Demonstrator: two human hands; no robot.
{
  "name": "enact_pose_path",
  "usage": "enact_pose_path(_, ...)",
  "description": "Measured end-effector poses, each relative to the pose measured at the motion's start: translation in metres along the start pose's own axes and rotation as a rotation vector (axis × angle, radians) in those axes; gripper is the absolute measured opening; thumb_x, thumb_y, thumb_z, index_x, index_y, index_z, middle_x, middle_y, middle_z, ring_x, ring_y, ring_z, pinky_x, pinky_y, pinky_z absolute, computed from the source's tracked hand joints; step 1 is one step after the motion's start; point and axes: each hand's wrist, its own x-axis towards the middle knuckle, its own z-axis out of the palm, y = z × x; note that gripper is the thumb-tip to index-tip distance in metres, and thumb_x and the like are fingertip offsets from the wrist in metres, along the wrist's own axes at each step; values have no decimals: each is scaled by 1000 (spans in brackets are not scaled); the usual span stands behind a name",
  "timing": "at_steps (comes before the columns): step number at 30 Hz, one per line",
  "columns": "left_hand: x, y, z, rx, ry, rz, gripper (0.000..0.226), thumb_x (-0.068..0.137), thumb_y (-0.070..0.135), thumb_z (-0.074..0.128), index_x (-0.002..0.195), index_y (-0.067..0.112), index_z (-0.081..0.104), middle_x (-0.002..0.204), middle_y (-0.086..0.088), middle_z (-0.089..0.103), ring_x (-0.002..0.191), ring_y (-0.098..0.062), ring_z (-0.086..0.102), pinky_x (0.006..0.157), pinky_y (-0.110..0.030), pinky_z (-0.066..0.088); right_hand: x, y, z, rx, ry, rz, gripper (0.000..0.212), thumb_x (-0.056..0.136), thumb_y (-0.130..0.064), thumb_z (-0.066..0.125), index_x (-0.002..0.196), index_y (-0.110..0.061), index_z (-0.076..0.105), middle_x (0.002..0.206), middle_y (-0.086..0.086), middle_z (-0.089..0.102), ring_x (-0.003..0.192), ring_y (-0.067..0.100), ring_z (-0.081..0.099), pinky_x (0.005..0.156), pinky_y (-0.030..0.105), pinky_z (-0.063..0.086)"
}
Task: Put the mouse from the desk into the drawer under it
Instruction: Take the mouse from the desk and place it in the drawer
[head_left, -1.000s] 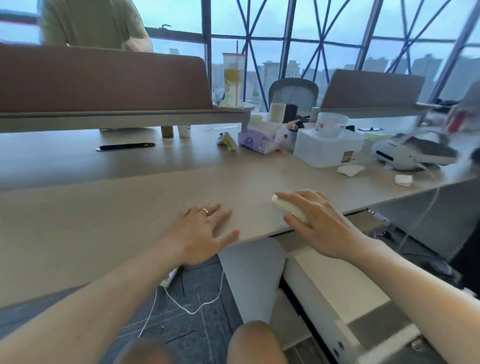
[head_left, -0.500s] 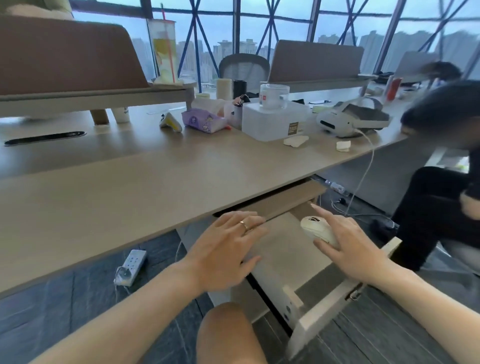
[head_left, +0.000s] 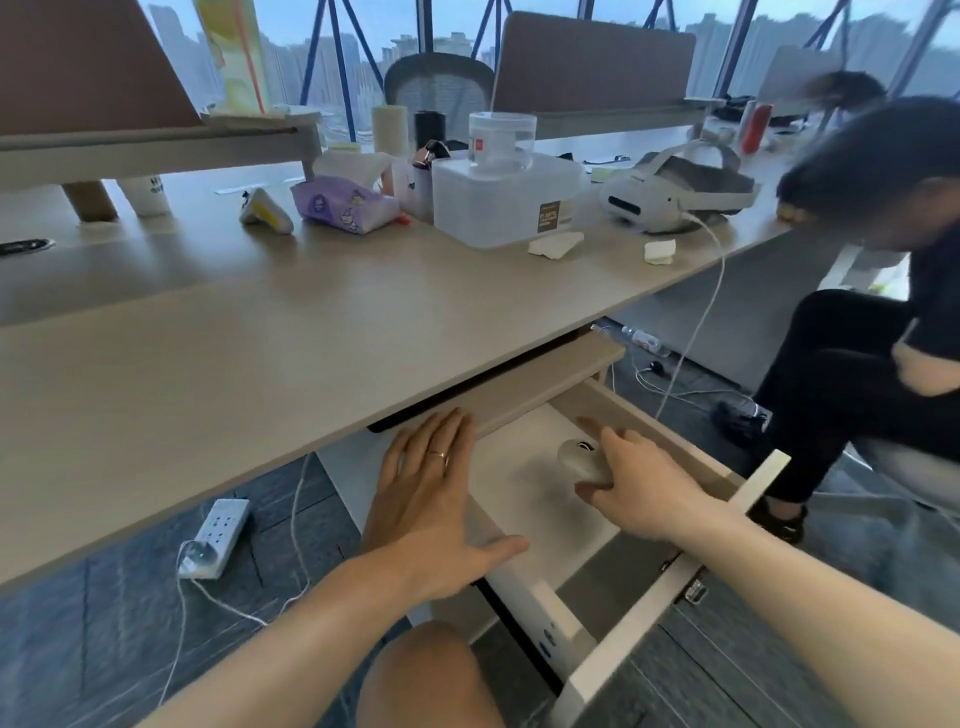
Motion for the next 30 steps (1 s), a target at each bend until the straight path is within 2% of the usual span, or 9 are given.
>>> enact_pose_path(3, 1, -1, 2, 2, 26, -2, 132, 66, 97, 36, 158, 21, -19, 169, 3, -19, 153, -15, -18, 124, -42, -9, 20, 0, 6, 8, -56, 18, 67, 83, -40, 66, 144, -25, 41, 120, 6, 54, 101, 29, 60, 86, 41, 55)
enact_pose_path(6, -2, 0, 1, -9, 67, 18, 130, 67, 96, 37, 160, 21, -14, 170, 4, -14, 154, -14, -15, 124, -41, -8, 33, -1, 12, -12, -88, -4, 77, 84, -37, 67, 152, -31, 31, 134, 7, 51, 113, 34, 59, 90, 42, 53)
enact_pose_path(16, -3, -2, 1, -1, 83, 43, 127, 69, 96, 36, 162, 17, 2, 171, 1, 4, 155, -17, 2, 123, -44, 5, 56, -3, 36, -84, -217, 62, 84, 82, -42, 68, 153, -31, 24, 141, 7, 49, 122, 33, 54, 95, 43, 49)
enact_pose_path(22, -3, -3, 0, 16, 68, 46, 128, 68, 97, 36, 162, 17, 0, 171, 1, 3, 154, -17, 3, 123, -45, 7, 57, -5, 38, -100, -230, 52, 88, 82, -44, 71, 154, -29, 23, 143, 6, 46, 125, 34, 53, 99, 44, 48)
enact_pose_path(27, -3, -2, -1, 37, 61, 43, 128, 69, 97, 34, 162, 17, -1, 171, 1, 2, 154, -18, 2, 123, -45, 6, 53, -5, 31, -86, -206, 14, 97, 70, -57, 75, 151, -34, 25, 139, 3, 45, 121, 33, 54, 95, 44, 50)
enact_pose_path(30, -3, -2, -1, 39, 62, 45, 127, 70, 96, 35, 162, 16, 0, 171, 0, 3, 154, -19, 4, 123, -46, 7, 49, 1, 32, -134, -295, -62, 88, 69, -46, 71, 145, -41, 27, 135, 1, 44, 113, 32, 56, 87, 45, 53)
